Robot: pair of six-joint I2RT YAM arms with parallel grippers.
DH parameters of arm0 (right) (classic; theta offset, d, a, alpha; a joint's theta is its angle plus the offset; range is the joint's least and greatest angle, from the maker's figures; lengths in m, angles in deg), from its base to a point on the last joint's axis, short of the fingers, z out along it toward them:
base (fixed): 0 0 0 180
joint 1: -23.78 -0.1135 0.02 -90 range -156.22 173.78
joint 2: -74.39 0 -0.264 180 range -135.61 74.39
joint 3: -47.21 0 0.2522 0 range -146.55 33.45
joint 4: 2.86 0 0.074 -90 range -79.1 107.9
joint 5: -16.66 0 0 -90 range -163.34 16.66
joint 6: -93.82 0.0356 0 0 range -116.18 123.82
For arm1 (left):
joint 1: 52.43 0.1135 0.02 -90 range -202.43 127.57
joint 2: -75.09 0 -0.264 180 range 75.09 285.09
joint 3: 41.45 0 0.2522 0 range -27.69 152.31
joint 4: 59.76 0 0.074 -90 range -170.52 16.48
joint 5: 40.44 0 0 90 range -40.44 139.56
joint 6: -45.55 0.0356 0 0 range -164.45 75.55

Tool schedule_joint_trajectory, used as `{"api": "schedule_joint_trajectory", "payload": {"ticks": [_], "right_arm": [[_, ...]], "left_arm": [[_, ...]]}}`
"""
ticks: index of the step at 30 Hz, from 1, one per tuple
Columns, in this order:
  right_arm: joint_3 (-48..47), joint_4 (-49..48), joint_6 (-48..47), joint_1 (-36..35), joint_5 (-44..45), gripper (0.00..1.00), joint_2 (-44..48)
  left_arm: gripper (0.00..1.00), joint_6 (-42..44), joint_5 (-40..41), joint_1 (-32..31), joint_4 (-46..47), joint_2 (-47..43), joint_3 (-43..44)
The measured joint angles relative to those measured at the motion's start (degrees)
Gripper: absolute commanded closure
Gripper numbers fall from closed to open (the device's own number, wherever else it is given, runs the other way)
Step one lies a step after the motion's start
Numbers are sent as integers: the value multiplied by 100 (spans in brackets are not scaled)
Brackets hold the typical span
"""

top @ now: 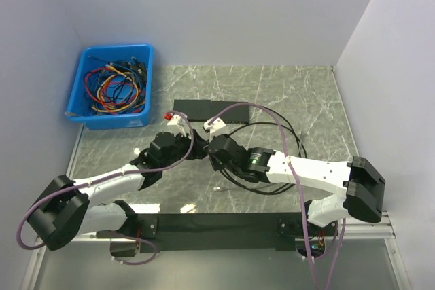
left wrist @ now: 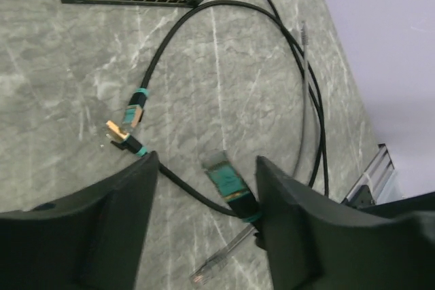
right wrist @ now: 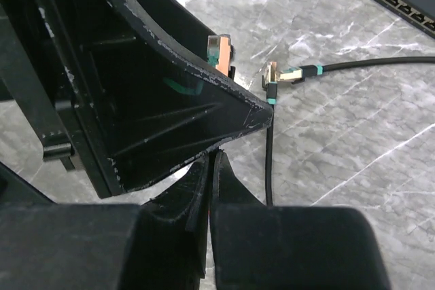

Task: Insert the plug into the switch port

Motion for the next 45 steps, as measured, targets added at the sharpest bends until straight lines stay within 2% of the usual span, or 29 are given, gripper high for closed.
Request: {"api": "schedule_joint_trajectory", "payload": {"ticks": [1,2,5,6,9,10,12,15,27,33,34,37,42,45], "right_arm": [[0,4,11,0,9,100,-2],[0,2,17,0,17,100,-2],[0,-17,24,0,37,100,-2],[0,-24,31,0,46,100,-2],[0,-33,44,-7,59,100,-2],[0,-28,46,-13,59,100,-2],[0,-2,61,-31,61,100,0],[0,-13,81,-48,68,100,0],[0,-22,170,-140,76,100,-4],[0,-42,173,-177,79,100,-11],[0,-50,173,-181,81,100,-11],[0,-57,175,-197,94,100,-11],[0,-57,192,-208,118,100,-17],[0,-59,192,-225,162,100,-37]], "left_arm": [[46,-55,7,-37,52,31,2],[49,-92,11,-61,96,37,7],[52,-103,26,-118,184,37,33],[51,-105,37,-122,192,37,35],[37,-85,94,-127,179,37,44],[30,-83,131,-125,164,37,48],[25,-79,221,-111,101,35,68],[25,-79,363,-109,-9,-4,87],[38,-76,800,-109,-262,-444,98],[49,-79,909,-109,-317,-577,98],[54,-79,911,-109,-323,-577,98],[61,-85,911,-109,-330,-577,98],[62,-92,905,-114,-323,-575,98],[59,-90,903,-116,-326,-575,98]]}}
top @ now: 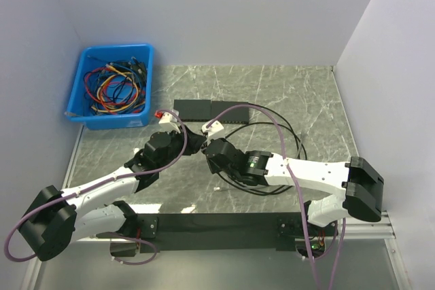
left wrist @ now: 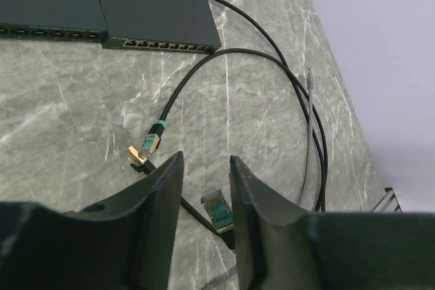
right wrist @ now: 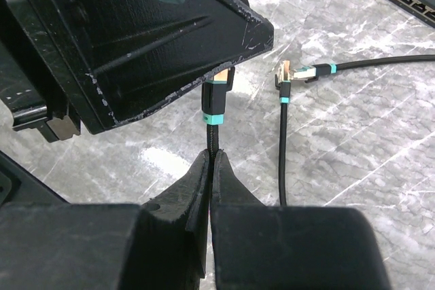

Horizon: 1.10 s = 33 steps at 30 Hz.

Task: Insert the plug into the switch port

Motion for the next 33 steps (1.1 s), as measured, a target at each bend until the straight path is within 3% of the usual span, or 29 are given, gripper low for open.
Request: {"api": "schedule_joint_trajectory", "payload": {"ticks": [8,23,28,29,30,33], "right_arm": [[0,2,24,0,168,100,-85],[-109,-4,90,0,358,100,-247],[-201,-11,111,0,444,100,-365],[-201,-9,120,-2,455,100,-374],[-201,-7,127,-4,457,100,-380],[-201,-37,153,-11,463,100,-428]], "left_arm": [[52,-4,-50,2,0,-2,0],[61,-28,-188,0,17,-2,0],[71,-33,-197,2,20,-4,0],[75,-33,-197,2,20,-7,0],[87,-37,-197,2,17,-11,0],[99,-129,-302,-9,133,-39,2]]}}
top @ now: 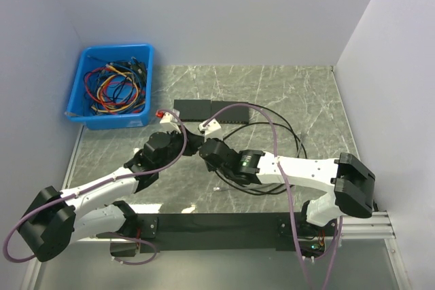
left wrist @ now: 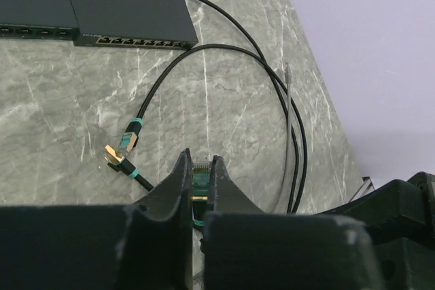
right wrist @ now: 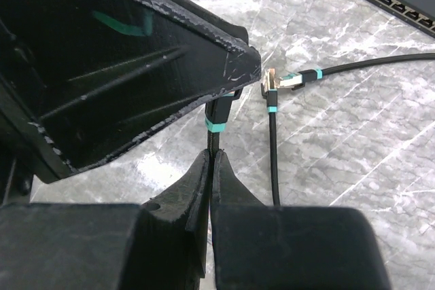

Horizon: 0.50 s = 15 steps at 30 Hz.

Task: Insert the plug into the switch port

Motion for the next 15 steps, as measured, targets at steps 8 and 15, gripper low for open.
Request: {"api": "schedule_joint_trajectory", "payload": {"ticks": [8,15], "right_arm": [[0,13,138,0,-2,41,28],[837,-516,168,256,-1016,38,1698]], "left_arm": [[99,57,-66,-4,-7,-190,-48],[99,293,-184,-2,162,-931,-280]]}}
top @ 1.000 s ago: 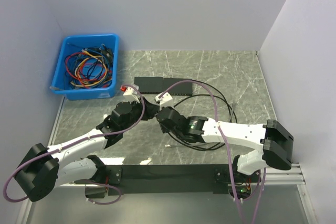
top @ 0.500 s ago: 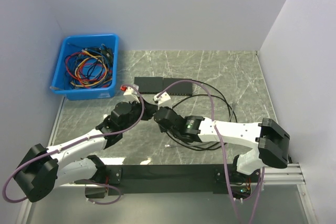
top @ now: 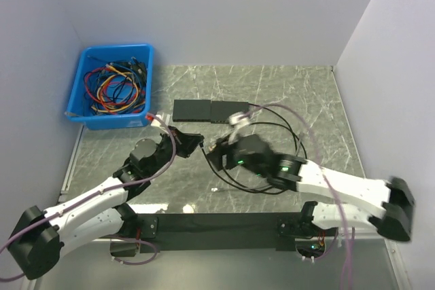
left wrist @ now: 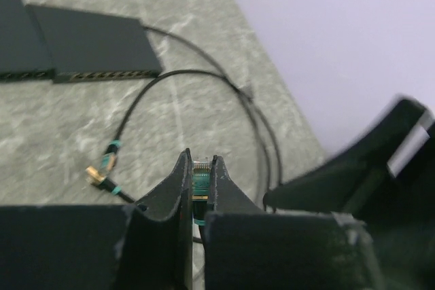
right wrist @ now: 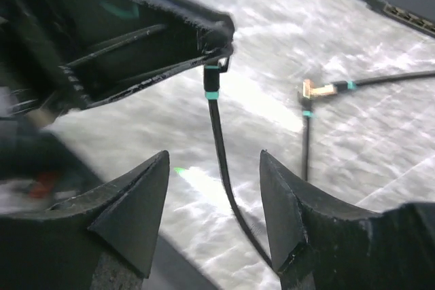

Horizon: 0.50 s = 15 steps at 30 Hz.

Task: Insert the plug into the switch port

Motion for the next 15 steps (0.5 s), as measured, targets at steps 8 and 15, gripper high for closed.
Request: {"api": "schedule_joint_trajectory", "payload": {"ticks": [8,15], "right_arm": [[1744,-2291,909,1958,-3121,47,1786],[1810,-3744,1491,1969,-4756,53,1327]], "left_arm": [[99,-223,-1099,330,1394,-715,-651],[99,-697,-2299,426,3189,-479,-841]]}}
